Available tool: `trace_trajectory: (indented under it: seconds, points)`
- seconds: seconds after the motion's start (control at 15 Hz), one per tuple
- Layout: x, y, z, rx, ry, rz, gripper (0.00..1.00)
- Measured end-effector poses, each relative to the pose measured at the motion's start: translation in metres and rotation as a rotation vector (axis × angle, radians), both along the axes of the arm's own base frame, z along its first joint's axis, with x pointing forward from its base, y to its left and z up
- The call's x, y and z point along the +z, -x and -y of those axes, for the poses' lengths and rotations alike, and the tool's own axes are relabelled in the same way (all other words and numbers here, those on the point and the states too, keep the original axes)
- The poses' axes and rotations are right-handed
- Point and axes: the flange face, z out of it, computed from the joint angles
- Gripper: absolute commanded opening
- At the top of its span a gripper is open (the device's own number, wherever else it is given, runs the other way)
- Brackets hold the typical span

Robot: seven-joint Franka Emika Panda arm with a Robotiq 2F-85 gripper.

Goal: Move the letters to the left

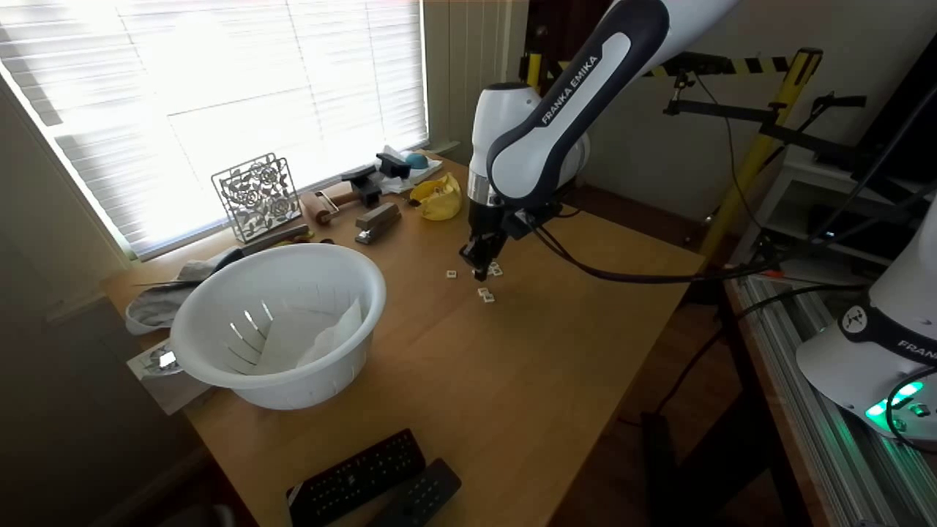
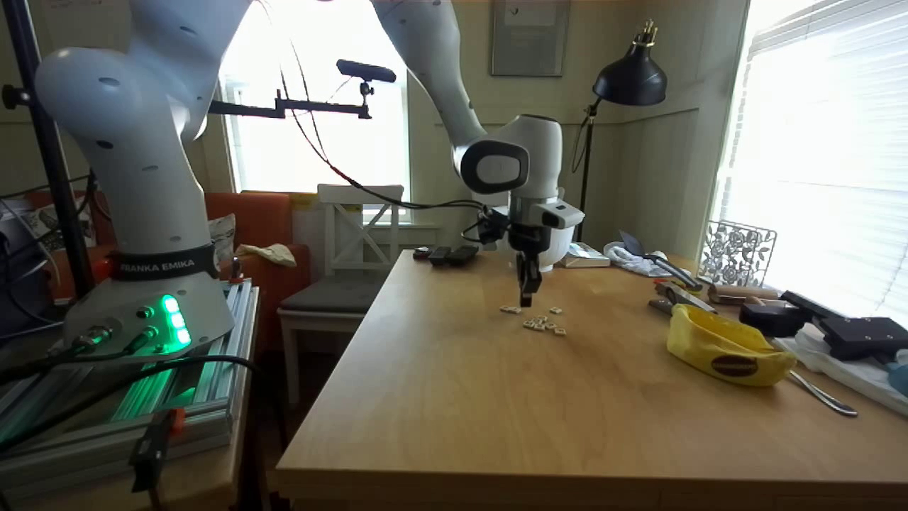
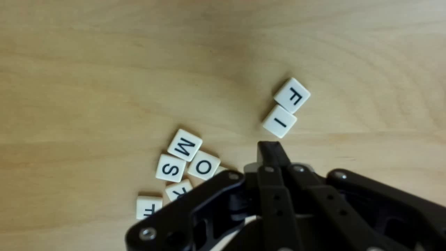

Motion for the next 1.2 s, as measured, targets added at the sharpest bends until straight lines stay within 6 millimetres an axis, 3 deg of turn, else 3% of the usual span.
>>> trace_trajectory:
  seconds: [0.6, 1.2]
  points:
    - [0.008, 0.002, 0.024, 0.016, 0.033, 0.011, 0.00]
    - [0.002, -0.005, 0.029, 0.015, 0.039, 0.013, 0.00]
